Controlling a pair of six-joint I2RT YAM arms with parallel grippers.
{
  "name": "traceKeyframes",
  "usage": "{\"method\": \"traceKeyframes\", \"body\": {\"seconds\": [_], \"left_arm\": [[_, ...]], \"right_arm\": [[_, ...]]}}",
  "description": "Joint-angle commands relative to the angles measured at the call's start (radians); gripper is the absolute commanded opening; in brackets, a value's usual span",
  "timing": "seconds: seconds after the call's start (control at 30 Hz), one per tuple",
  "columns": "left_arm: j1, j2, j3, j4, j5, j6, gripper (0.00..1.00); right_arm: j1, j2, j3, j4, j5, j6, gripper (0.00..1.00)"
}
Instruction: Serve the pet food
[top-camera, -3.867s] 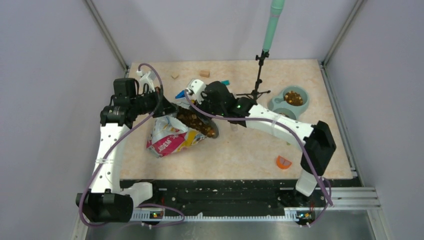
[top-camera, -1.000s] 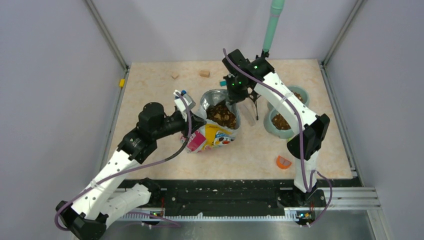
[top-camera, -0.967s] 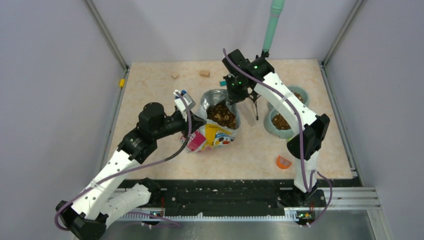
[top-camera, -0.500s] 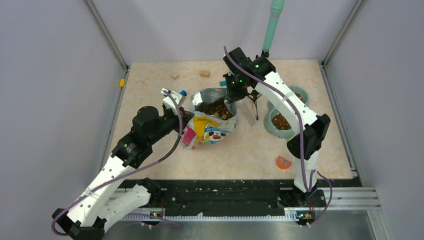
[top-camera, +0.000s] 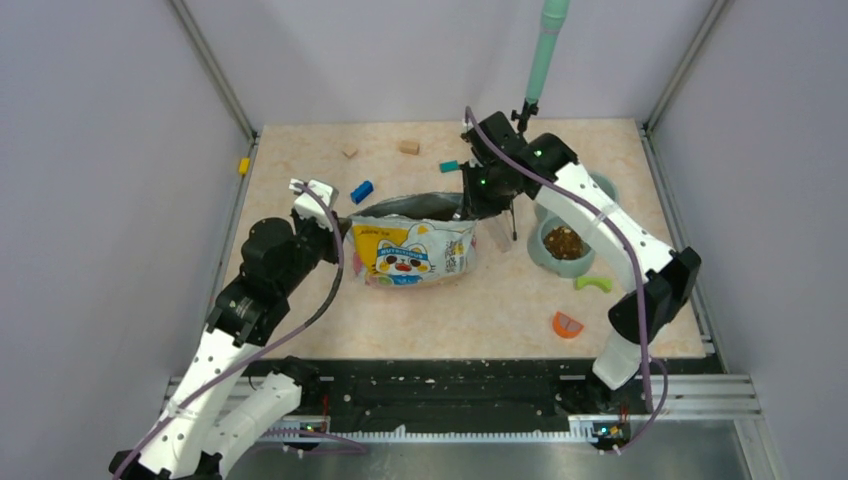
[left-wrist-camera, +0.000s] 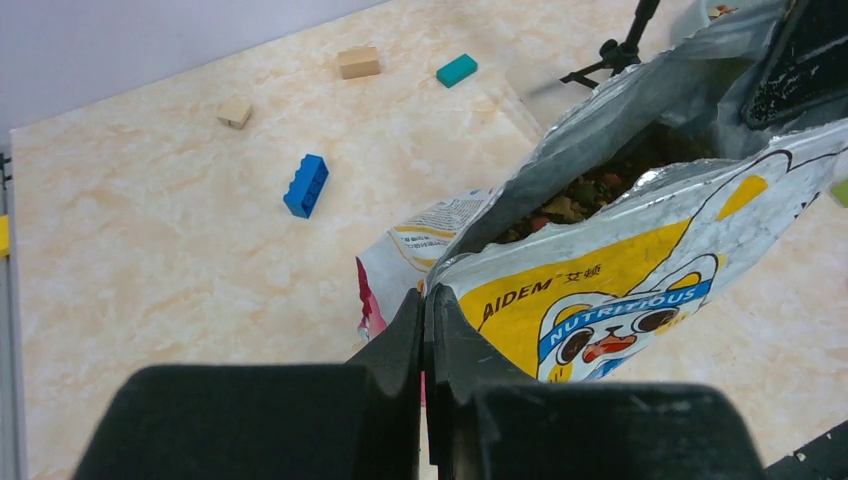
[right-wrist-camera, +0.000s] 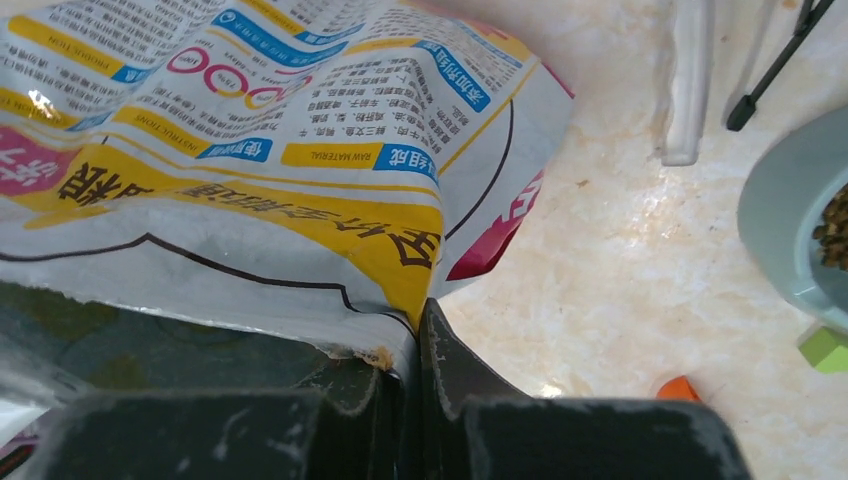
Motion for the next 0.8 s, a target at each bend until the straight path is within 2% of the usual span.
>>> {"method": "traceKeyframes", "body": {"seconds": [0.0,0.13,0.23,0.33,0.43,0.5,0.6,0.67,0.77], "left_arm": [[0.033,-0.042,-0.008,0.137,-0.041,-0.021,0.00],[0.032,-0.057,-0.001,0.151,-0.016,-0.012,0.00],[0.034,-0.052,0.007,0.136,0.006,0.006,0.00],[0.034,-0.053,0.006,0.128,0.006,-0.001,0.00],[0.034,-0.064,-0.003,0.136,0.004,-0.008,0.00],[0.034,-0.068,-0.004,0.130,0.002,-0.016,0.00],[0.035,-0.068,-0.001,0.109,0.005,-0.021,0.00],[0.034,-0.067,0.002,0.101,0.006,-0.021,0.00],[0.034,-0.071,0.000,0.103,-0.003,-0.018,0.00]], "right_arm": [[-0.018,-0.172,-0.128,0.126,-0.077,-0.021,0.09],[-0.018,-0.241,-0.140,0.207,-0.105,-0.107,0.38],[-0.018,-0.268,-0.102,0.220,-0.109,-0.188,0.48],[-0.018,-0.311,-0.114,0.267,-0.129,-0.266,0.51],[-0.018,-0.403,-0.202,0.357,-0.199,-0.376,0.51],[-0.018,-0.482,-0.306,0.441,-0.233,-0.478,0.50],[-0.018,-0.656,-0.561,0.634,-0.318,-0.673,0.49],[-0.019,-0.733,-0.661,0.715,-0.314,-0.718,0.55],[-0.018,-0.753,-0.698,0.667,-0.310,-0.822,0.59]]}}
